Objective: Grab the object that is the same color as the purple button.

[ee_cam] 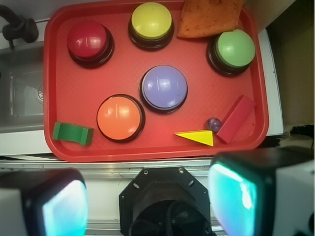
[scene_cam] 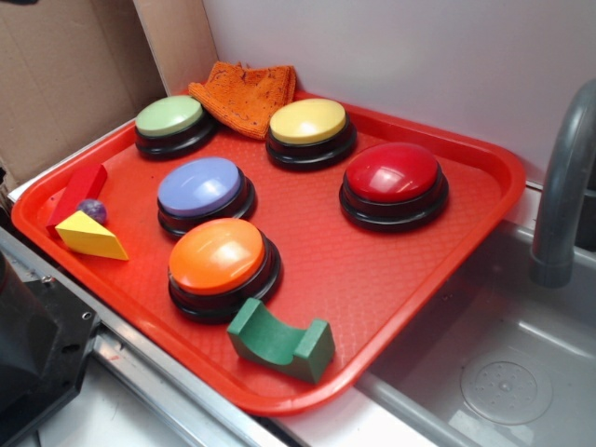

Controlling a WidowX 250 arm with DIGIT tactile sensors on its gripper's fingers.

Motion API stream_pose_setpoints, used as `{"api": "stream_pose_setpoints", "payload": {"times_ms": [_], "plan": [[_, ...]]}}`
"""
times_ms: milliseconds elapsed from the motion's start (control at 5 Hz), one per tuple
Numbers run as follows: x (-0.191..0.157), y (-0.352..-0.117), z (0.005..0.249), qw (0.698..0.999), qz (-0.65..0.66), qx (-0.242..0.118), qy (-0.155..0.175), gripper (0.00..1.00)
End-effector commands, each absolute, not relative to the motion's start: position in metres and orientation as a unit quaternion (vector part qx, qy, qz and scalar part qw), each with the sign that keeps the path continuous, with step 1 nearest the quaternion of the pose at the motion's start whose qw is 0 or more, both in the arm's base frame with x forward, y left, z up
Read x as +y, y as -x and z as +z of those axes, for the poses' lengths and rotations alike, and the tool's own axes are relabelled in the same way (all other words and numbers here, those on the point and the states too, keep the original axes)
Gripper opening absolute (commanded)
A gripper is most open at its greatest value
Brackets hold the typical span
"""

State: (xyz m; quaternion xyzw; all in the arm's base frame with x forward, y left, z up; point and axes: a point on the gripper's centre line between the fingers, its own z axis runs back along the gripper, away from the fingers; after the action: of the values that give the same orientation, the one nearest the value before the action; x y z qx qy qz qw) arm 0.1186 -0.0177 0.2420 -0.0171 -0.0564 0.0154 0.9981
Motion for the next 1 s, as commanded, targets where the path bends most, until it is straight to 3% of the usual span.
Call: {"api": "stream_pose_setpoints", "payload": {"times_ms": [0,400,800], "plan": [[-0.018,-0.119,0.242,0.998,0.015,-0.056,0.017,1.00],[0.004,-0.134,0.220,0.979,0.188,-0.071,0.027,1.00],[0.041,-0.144,0.183,0.902,0.426,-0.072,0.019,1.00]]}}
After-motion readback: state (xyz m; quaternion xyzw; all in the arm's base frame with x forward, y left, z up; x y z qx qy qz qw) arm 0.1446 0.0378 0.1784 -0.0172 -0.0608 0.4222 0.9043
